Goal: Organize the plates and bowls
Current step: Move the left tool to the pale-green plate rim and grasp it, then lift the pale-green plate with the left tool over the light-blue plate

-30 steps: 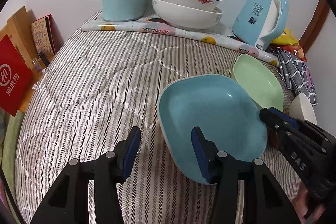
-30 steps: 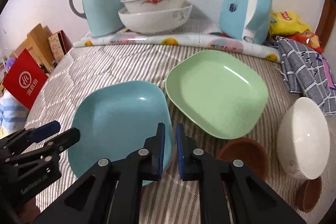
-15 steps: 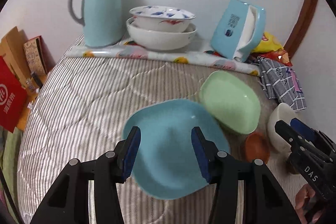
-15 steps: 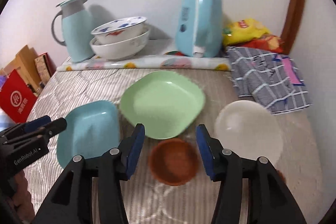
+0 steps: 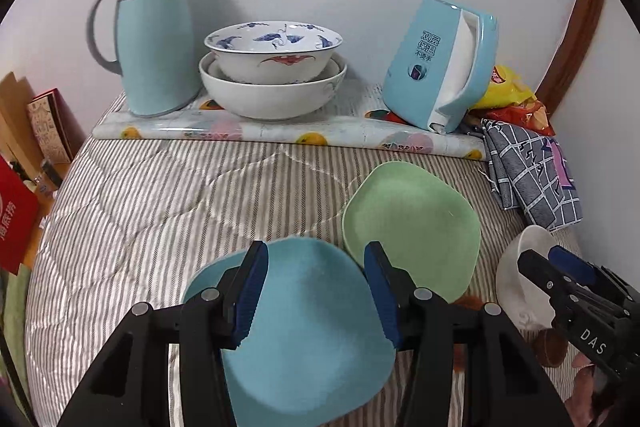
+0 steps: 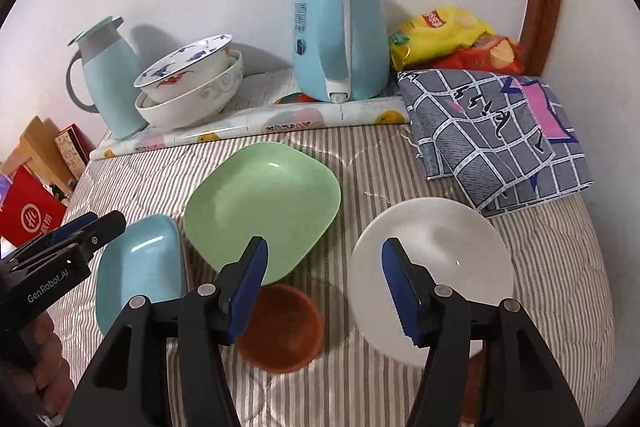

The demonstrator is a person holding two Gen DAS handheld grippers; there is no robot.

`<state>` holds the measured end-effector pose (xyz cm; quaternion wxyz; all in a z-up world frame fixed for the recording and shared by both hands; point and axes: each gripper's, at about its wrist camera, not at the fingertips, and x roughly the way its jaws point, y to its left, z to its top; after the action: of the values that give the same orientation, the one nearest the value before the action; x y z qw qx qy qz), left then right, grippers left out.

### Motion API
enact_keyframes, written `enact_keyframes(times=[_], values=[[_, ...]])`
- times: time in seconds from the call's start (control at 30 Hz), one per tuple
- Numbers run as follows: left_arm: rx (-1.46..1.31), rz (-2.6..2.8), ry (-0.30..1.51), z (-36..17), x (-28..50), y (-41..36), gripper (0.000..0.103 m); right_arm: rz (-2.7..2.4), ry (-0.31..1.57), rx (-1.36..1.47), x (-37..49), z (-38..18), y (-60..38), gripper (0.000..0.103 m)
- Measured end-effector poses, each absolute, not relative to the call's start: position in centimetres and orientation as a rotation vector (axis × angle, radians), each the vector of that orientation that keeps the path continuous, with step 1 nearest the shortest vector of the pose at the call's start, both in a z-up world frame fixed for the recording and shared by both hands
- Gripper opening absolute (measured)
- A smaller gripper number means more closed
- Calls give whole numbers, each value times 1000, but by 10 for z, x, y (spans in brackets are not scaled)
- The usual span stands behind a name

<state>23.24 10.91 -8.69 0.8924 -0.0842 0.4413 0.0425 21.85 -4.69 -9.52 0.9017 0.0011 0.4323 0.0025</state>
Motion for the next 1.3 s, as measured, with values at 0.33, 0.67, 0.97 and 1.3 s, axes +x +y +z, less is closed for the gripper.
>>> enact_keyframes(times=[0.33, 0.67, 0.97, 1.3], values=[[-172, 72, 963, -104, 268, 103, 48, 15, 897, -16, 257, -106, -47, 59], [-200, 46, 997, -122, 297, 100, 48, 21, 937, -39, 291, -123, -47, 45], [-202, 16, 1048, -143, 316, 95, 35, 10, 980, -67, 311, -140, -48, 41], [-205, 0, 1101, -164, 326, 90, 13, -25, 1026, -115, 325, -156, -41, 28]])
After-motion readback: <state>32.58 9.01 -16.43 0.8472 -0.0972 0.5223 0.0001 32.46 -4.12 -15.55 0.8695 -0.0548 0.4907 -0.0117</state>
